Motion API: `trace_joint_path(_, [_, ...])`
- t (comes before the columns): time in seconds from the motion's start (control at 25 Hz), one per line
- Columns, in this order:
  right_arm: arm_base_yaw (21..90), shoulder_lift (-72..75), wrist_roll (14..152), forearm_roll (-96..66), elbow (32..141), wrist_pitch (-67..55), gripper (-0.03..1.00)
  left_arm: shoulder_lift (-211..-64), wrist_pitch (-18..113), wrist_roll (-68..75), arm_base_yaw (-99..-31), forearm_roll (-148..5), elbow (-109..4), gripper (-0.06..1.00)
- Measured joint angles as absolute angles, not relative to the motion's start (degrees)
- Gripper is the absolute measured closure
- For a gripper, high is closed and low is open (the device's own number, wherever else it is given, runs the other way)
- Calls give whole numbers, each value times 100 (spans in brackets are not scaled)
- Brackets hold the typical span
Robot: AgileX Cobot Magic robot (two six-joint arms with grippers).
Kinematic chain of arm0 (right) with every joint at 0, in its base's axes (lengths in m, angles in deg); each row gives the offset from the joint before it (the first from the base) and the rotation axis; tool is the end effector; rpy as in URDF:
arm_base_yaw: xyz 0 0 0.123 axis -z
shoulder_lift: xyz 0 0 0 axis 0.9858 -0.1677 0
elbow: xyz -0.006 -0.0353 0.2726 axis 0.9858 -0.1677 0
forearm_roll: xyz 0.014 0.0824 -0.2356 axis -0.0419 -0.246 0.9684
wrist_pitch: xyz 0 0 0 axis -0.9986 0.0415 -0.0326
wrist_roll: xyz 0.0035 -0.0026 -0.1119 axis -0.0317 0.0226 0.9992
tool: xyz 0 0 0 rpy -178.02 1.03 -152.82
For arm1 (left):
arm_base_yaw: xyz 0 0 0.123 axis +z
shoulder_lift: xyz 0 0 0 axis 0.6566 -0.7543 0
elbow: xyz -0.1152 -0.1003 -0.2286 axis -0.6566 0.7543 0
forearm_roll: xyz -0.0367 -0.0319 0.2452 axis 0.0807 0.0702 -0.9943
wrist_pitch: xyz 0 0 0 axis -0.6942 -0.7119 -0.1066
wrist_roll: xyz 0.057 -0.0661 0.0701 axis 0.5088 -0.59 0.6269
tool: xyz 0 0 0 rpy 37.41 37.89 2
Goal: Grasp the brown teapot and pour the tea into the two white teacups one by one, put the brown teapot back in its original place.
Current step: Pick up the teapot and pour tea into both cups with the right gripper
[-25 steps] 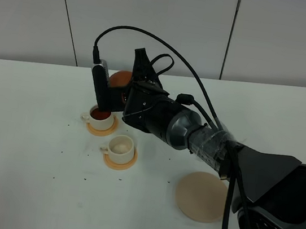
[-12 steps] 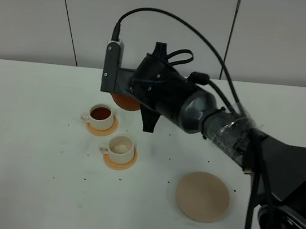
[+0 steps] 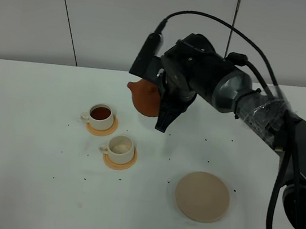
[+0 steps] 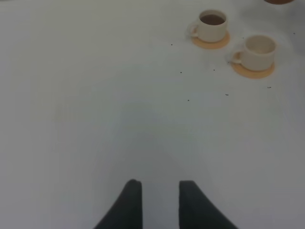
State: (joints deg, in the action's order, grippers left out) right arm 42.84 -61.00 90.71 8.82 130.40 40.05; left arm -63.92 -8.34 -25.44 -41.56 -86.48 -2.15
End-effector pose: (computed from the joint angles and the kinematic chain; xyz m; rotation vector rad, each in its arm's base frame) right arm 0.4317 0.2987 0.1868 -1.5690 2.0954 -0.3205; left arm 0.0217 0.0017 0.2704 0.0904 2.0123 0.0696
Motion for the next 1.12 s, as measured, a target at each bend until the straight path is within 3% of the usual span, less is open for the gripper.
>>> trace_joint_path(0.76, [4336,-6499,9659,467,13072,4453,87,-6392,-834,-2544,-4156,-8648,-215,69])
trace_joint_path(1.12, [4340,-6499,9853,585,14101,5418,87,-6392,-834,-2544,-4156,-8648,-215,69])
